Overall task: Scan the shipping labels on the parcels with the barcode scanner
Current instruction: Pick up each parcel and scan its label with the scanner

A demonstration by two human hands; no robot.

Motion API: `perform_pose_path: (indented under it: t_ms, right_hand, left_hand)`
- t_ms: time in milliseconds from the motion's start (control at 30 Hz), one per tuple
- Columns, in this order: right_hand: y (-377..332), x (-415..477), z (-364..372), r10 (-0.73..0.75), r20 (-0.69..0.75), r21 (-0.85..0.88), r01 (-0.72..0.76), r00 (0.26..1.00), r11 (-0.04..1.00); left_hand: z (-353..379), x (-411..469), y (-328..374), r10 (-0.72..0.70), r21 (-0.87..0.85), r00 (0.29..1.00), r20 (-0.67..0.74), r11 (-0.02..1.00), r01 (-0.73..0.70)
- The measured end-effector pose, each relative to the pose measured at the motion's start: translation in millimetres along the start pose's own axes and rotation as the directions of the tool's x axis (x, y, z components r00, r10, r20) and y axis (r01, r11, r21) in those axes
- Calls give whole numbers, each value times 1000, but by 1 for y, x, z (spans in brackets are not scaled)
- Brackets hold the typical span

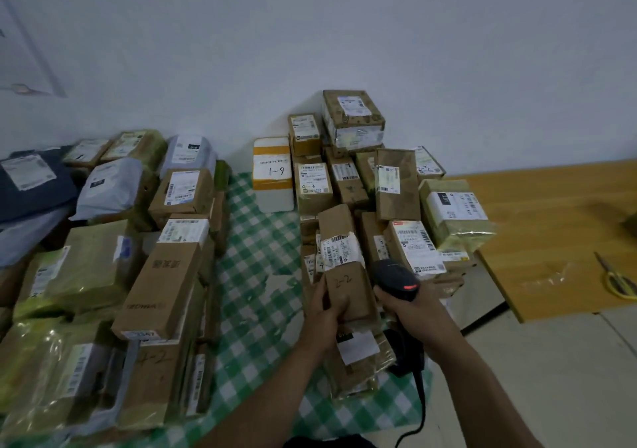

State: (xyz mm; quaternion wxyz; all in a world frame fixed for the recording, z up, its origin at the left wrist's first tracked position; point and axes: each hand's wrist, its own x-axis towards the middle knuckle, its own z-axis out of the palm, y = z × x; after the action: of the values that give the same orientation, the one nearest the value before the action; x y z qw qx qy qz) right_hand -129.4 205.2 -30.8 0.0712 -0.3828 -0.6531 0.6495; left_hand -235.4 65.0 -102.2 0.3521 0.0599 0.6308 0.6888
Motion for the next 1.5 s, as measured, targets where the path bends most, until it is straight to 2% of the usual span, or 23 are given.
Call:
perform_pose_path:
  t_ms: [100,200,300,467,600,700,833,933,1100,1267,1367,1500]
  right_hand:
    - [2,2,14,-14,23,-49,15,1000,999]
    - [-1,4,21,-56,24,-127,59,998,990]
    - [-7,1,20,-119,-43,-180,110,992,977]
    - [-27,-13,13,-255,-158,-111,240,954,965]
    - [-35,-21,16,-326,-130,-84,317,936,945]
    - [-34,-26,13,-382,-116,-137,366,917,920]
    - [-31,-29,3,-394,-79,-175,376,916,910]
    - [-30,-31,6,-404,-60,-216,383,913,898]
    - [-26,-34,12,-367,-30,-259,348,930,901]
    - [-31,-35,14,-381,-33,-308,353,924,883]
    - [-41,-38,15,-392,31,-368,375,919,851]
    - [-56,-40,19,-391,92,-486,384,916,785]
  left_hand:
    - [-7,-3,4,-70,-159,997,-32,985,64]
    - [-10,-8,12,-96,-196,995,-22,976,90]
    - [-12,-13,25,-93,-262,995,44,960,101]
    - [-16,-19,47,-19,-255,985,172,965,63]
    - [-7,-19,72,-34,-282,990,140,957,73]
    - [-3,-18,83,41,-100,991,128,995,-28]
    - [-10,-20,92,108,-63,979,175,993,-98]
    - [-8,-26,104,113,19,989,98,993,-115]
    - [-10,-34,117,174,292,984,-41,944,-154]
    - [-25,-35,118,247,536,961,-123,832,-146]
    - [-36,-31,114,320,677,942,-104,717,-169]
    - [-46,-27,115,349,841,932,-100,530,-108]
